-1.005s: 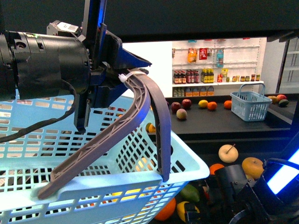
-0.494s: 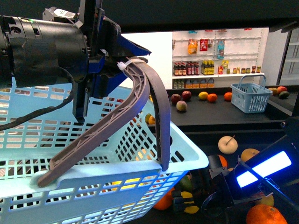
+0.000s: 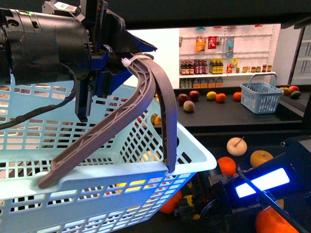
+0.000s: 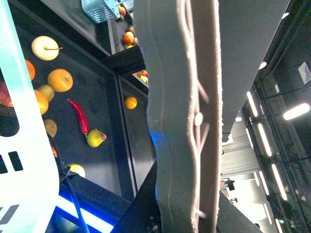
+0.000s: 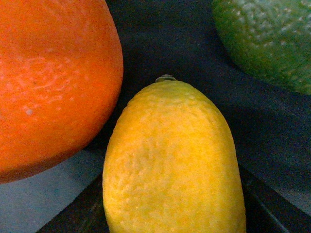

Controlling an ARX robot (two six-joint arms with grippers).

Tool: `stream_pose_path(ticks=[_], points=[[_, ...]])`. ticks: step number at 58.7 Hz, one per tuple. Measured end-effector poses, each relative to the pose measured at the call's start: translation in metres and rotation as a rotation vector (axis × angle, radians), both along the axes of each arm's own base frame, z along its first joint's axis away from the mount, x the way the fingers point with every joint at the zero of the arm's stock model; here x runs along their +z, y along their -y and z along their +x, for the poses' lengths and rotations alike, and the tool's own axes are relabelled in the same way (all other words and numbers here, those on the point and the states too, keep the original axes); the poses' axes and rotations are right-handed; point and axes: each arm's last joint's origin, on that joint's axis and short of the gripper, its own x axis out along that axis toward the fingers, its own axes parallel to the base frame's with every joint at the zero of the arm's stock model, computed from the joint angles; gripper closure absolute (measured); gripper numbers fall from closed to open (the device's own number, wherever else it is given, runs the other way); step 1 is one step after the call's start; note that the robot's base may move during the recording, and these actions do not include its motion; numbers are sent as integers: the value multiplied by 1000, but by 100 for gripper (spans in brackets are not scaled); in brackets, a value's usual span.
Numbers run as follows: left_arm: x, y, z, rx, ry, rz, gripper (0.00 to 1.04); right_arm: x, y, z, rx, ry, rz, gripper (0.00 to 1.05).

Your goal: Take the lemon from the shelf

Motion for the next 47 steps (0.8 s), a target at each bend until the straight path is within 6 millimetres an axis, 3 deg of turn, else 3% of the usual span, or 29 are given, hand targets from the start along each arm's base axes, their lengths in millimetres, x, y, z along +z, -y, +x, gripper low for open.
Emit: stream_pose_path(ticks=[4, 11, 18, 35, 47], points=[[0, 0, 0, 0, 0, 0, 96, -2, 1, -2, 3, 5, -5, 55], [0, 0, 0, -1, 0, 0, 96, 0, 7, -6, 1, 12, -20, 56], [0, 0, 0, 0, 0, 0, 96, 16, 22, -16, -19, 34, -24, 56], [0, 0, 0, 0, 0, 0, 96, 114, 85, -51, -107, 190, 8, 57], [0, 0, 0, 0, 0, 0, 96, 194, 122, -105, -167, 270, 128, 57]])
